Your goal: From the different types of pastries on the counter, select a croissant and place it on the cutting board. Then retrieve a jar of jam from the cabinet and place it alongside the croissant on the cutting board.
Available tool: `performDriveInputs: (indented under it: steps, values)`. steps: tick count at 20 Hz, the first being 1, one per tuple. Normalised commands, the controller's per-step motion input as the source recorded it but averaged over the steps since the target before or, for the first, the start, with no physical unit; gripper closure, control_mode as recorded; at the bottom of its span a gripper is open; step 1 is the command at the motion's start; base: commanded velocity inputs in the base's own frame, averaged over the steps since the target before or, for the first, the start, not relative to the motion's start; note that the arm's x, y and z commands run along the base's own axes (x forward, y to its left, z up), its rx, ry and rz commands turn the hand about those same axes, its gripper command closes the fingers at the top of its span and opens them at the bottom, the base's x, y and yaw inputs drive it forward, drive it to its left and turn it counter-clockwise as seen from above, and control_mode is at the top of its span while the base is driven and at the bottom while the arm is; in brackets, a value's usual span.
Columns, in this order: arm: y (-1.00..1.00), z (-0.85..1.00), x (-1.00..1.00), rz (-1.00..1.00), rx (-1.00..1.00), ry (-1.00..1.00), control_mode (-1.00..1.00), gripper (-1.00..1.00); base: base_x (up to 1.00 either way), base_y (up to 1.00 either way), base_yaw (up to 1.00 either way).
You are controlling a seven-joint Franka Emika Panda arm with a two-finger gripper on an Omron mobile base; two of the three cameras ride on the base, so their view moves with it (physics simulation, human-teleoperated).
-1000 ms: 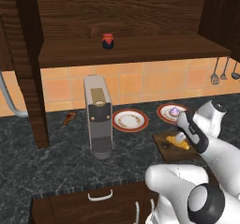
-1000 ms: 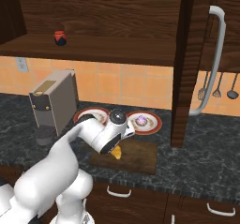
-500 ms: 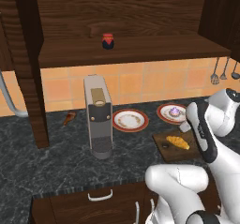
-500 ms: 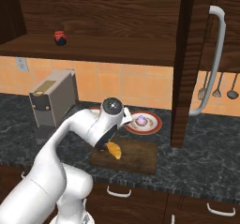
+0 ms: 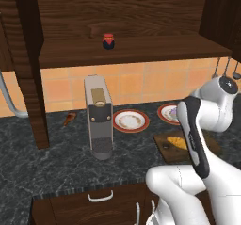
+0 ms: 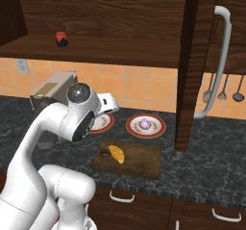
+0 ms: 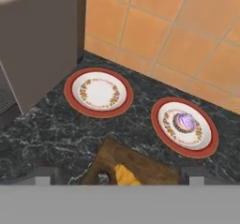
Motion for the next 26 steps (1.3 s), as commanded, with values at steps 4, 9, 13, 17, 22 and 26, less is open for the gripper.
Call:
performDriveInputs:
  steps: [4,9,13,17,22,26]
  values:
    - [0.30,0.80,-0.29,-0.08,0.00,-0.07,-1.00,-1.00,0.00,0.00,0.00]
    - [0.03,0.13,-0.14,-0.01,0.00,-0.04,-1.00,-1.00,0.00,0.00,0.00]
    - [0.42,0.54,0.00,0.00,-0.02,-0.01,-1.00,-1.00,0.00,0.00,0.00]
    - [0.55,0.80,0.00,0.03,-0.04,-0.01,-1.00,-1.00,0.00,0.00,0.00]
    - [0.30,0.98,-0.06,0.01,0.08,-0.03,-1.00,-1.00,0.00,0.00,0.00]
    - [0.23,0.91,-0.06,0.00,0.22,-0.03,-1.00,-1.00,0.00,0.00,0.00]
